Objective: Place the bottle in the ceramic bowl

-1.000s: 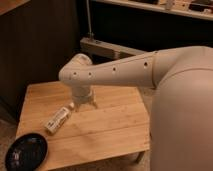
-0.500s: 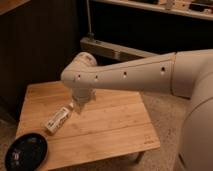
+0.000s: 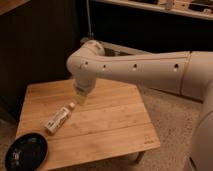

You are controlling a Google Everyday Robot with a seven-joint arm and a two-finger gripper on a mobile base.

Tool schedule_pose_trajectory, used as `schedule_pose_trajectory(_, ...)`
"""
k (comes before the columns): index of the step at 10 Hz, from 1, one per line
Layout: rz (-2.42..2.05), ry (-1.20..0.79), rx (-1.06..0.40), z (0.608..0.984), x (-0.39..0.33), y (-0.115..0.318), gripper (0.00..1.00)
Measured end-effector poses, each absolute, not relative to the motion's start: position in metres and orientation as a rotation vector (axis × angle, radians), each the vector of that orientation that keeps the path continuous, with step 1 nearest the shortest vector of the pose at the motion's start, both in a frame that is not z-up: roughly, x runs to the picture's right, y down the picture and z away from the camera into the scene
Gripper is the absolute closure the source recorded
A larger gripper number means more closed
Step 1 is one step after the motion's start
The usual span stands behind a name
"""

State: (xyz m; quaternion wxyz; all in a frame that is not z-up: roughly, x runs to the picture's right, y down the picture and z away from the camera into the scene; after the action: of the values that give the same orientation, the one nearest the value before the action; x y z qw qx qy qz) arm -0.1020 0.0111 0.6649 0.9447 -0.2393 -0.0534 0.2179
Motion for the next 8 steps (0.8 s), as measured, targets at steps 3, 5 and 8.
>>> schedule_pose_trajectory(3, 0.430, -0.129, -0.482, 0.665, -0.104, 0.007, 0.35)
schedule_pose_trajectory(5, 0.364, -0.186, -0.460, 0.672, -0.104, 0.005, 0.35)
schedule_pose_trajectory(8, 0.058, -0.429, -0.477, 0.702, -0.114, -0.014, 0.35)
